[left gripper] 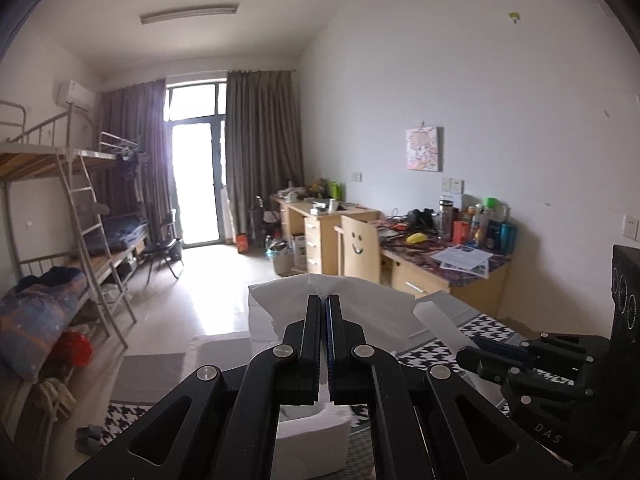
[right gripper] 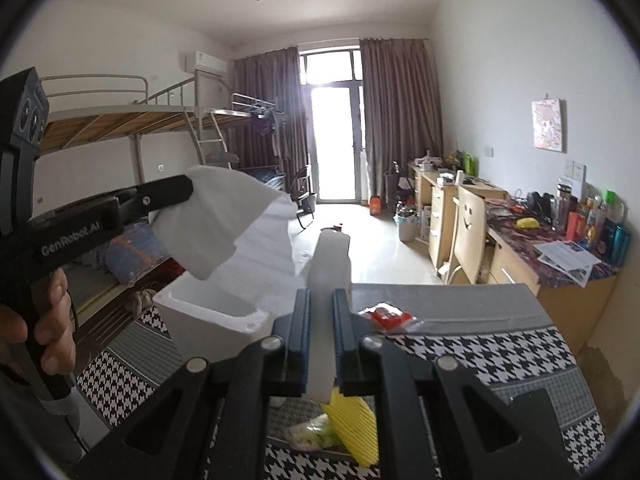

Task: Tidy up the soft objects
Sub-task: 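Lift the tissue with the left tool toward the foam box while the right carries the strip, then lower the tissue into the foam box and open the left tool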

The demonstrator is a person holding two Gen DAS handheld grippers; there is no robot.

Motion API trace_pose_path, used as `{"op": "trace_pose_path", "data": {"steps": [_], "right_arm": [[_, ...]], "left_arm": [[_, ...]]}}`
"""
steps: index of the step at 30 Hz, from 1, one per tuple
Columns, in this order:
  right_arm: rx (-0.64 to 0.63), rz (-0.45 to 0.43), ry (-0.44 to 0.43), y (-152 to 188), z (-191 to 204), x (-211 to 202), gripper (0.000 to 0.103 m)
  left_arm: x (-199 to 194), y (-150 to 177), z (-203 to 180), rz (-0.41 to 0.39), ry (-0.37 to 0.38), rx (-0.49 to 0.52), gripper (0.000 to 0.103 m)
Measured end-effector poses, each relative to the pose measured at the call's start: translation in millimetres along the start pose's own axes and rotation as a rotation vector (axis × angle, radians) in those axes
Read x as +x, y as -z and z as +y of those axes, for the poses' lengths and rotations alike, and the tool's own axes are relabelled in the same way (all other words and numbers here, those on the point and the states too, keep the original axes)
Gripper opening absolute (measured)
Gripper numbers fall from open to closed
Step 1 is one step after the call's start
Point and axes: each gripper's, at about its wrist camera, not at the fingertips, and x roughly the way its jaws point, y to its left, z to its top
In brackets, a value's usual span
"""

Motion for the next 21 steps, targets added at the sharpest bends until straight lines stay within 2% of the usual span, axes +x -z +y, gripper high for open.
{"op": "trace_pose_path", "data": {"steps": [8,21], "right_arm": [[-0.031,0.009,-0.049,-10,14,16,0.013],[-0.055,0.025,-0.098,-25,29,37,0.013]], "left_arm": [[4,-2,12,-0.005,-0.082,0.000,0.002],[19,1,40,0.036,-0.160,-0.038,0.002]]}}
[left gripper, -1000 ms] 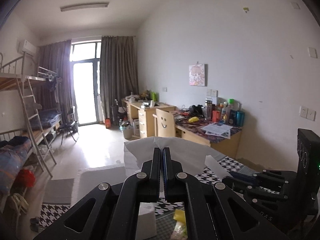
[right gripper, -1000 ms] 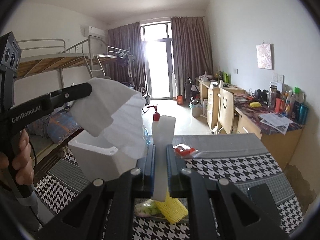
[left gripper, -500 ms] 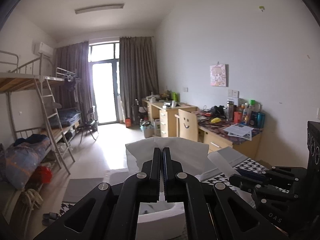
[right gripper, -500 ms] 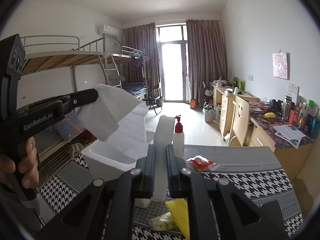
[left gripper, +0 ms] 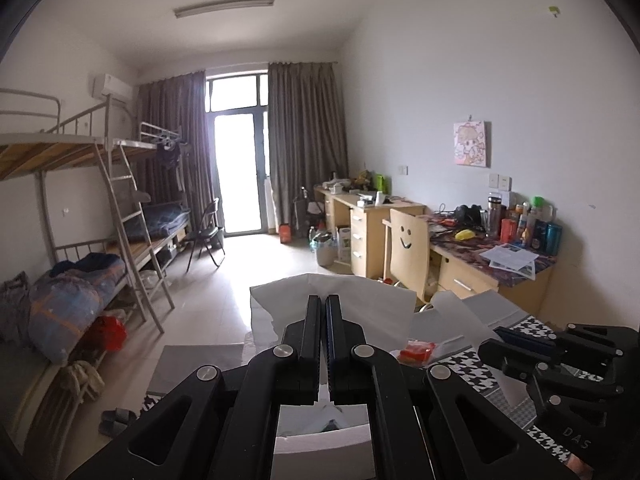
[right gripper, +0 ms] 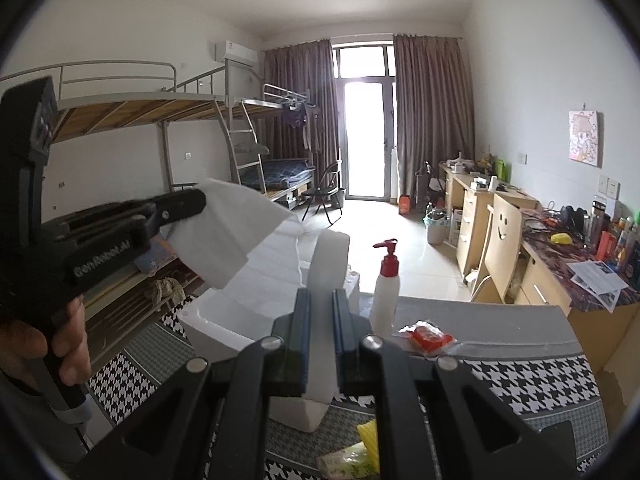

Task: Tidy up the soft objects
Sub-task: 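Lower the tissue into the foam box and open the left tool, then lower the white foam strip into the foam box and open the right tool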

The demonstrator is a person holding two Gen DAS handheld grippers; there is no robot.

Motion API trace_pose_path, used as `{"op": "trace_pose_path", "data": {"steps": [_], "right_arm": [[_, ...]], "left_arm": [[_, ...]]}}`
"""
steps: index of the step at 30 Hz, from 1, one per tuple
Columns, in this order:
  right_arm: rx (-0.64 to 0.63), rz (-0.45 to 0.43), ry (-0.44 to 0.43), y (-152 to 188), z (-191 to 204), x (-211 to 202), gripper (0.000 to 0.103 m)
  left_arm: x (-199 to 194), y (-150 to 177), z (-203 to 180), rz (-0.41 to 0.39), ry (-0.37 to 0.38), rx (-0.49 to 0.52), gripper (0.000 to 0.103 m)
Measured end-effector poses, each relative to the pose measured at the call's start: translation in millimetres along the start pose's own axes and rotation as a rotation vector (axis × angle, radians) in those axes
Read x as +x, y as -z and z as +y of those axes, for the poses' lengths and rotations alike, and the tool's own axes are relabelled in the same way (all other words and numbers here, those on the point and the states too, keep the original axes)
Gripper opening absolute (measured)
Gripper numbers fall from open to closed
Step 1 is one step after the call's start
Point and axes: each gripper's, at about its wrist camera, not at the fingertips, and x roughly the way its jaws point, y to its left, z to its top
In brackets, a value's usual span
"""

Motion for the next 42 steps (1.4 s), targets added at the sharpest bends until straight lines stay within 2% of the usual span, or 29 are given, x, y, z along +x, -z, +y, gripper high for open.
{"op": "trace_pose_path", "data": {"steps": [13,16,17,18,19,20,21,25,30,35,42], "right_arm": [[-0.002,0.048,-0.033,-2,3,25,0.013],[-0.005,0.059,-0.032,0,4,28,0.013],[-0.006,0.063,-0.033,0,4,29,0.013],[-0.005,0.066,-0.034,-1,4,30,0.013],[-0.004,0.071,-0.034,-1,4,31,0.013],[-0.002,0.074,-0.033,0,4,32,0.013],[0.000,0.077,-0.031,0,4,33,0.013],[0.005,0.084,-0.028,0,3,35,0.013],[0.004,0.089,-0.031,-3,6,38,0.013],[-0.001,0.101,-0.042,-6,10,45,0.013],[-0.003,0.133,-0.069,-7,17,60,0.013]], "left_arm": [[31,14,15,0.091,0.002,-0.036,0.002],[40,20,19,0.124,0.000,-0.045,0.006],[43,23,22,0.145,-0.004,-0.049,0.014],[46,25,23,0.156,-0.009,-0.050,0.030],[47,26,25,0.162,-0.016,-0.055,0.040],[47,28,28,0.166,-0.026,-0.068,0.057],[47,29,31,0.165,-0.028,-0.077,0.066],[44,29,39,0.151,-0.045,-0.100,0.084],[36,29,44,0.131,-0.063,-0.091,0.094],[28,30,48,0.091,-0.078,-0.086,0.101],[23,33,55,0.087,-0.135,-0.069,0.102]]}}
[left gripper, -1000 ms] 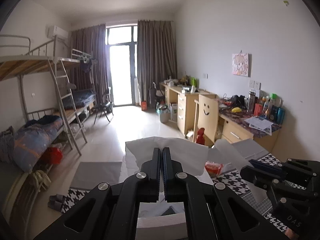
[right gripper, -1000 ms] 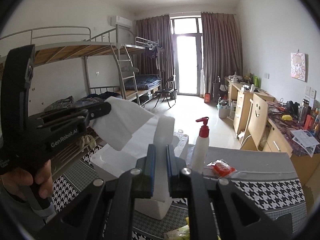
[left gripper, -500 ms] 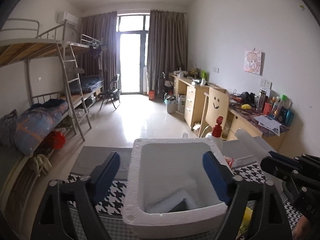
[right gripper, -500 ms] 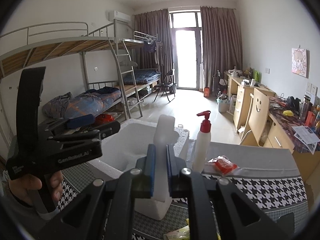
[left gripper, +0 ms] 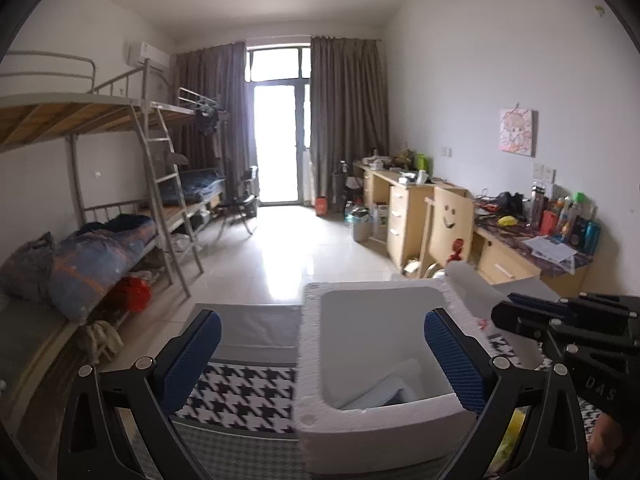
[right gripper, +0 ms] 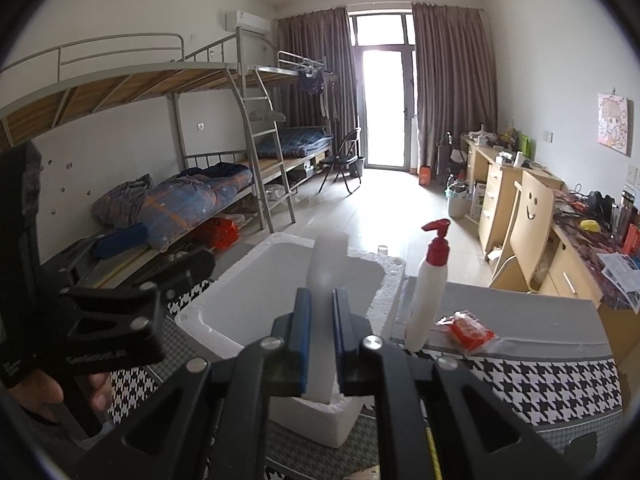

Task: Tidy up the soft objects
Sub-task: 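Lower the white foam strip into the foam box and open the right tool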

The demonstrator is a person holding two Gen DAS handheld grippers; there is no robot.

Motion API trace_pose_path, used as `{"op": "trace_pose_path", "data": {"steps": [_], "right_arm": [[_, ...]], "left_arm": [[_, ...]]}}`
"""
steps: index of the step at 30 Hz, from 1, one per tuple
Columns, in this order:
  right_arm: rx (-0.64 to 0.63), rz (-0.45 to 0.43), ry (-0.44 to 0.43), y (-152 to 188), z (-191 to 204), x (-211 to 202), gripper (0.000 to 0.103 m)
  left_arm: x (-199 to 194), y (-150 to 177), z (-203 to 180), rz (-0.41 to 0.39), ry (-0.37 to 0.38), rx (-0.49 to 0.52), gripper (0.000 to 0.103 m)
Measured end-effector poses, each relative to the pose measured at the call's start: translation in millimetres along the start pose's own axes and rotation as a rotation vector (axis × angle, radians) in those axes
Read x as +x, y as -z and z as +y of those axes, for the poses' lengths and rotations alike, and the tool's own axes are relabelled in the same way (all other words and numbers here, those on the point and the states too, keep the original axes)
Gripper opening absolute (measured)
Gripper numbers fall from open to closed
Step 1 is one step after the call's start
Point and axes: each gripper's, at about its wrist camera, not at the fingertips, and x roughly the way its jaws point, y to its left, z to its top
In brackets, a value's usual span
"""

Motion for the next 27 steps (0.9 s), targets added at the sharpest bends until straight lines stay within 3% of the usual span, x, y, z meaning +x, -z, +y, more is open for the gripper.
{"op": "trace_pose_path", "data": {"steps": [8,27], "right_arm": [[0.004,0.032,-0.029,-2,7,16,0.013],[0.008,0.123,-0.056,4,16,53,0.016]], "left_arm": [[0,6,12,0.005,-0.044,0.001,0.102],[-4,18,31,0.017,-0.061,-0.042,0.102]]}}
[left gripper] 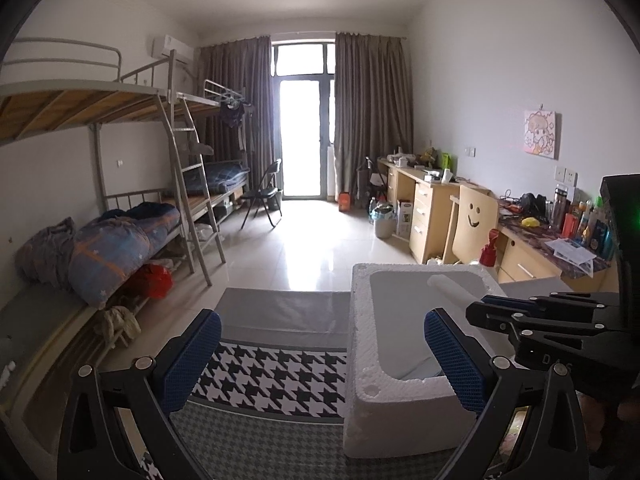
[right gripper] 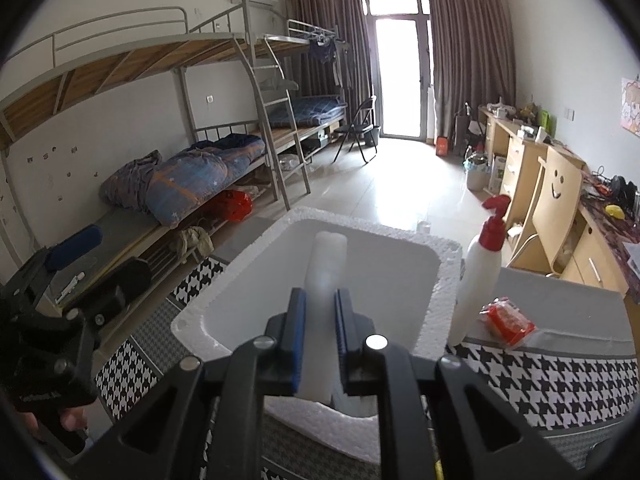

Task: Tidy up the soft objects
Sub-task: 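Lower the white foam strip into the foam box and open the right tool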

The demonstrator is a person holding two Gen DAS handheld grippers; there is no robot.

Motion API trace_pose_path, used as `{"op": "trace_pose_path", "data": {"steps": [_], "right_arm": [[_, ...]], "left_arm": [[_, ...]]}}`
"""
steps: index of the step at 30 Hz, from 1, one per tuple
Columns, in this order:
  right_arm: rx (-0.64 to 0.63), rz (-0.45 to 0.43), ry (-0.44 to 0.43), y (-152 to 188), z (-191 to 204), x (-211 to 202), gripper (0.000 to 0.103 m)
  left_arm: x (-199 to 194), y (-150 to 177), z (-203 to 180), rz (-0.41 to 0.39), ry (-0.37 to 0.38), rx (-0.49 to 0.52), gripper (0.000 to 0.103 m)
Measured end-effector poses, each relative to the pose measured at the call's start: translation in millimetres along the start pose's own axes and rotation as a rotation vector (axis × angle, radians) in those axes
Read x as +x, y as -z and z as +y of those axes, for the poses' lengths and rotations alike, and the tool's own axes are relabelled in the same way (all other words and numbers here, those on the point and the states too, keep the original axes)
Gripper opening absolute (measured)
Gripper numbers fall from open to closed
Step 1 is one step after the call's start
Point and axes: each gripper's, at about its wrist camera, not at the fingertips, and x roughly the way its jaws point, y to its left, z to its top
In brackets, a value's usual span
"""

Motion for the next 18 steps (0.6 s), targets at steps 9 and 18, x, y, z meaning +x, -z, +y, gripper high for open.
{"op": "trace_pose_path", "data": {"steps": [9,18], "right_arm": [[0.014,0.013,-0.032,3,-2,3,0.058],[-0.006,-0.028,0.013,4,1,-18,0.061]], "left_arm": [[-1,4,0,0.006,0.004,-0.001,0.102],[-9,4,-7,-0.001,0.023,0.002,0.102]]}}
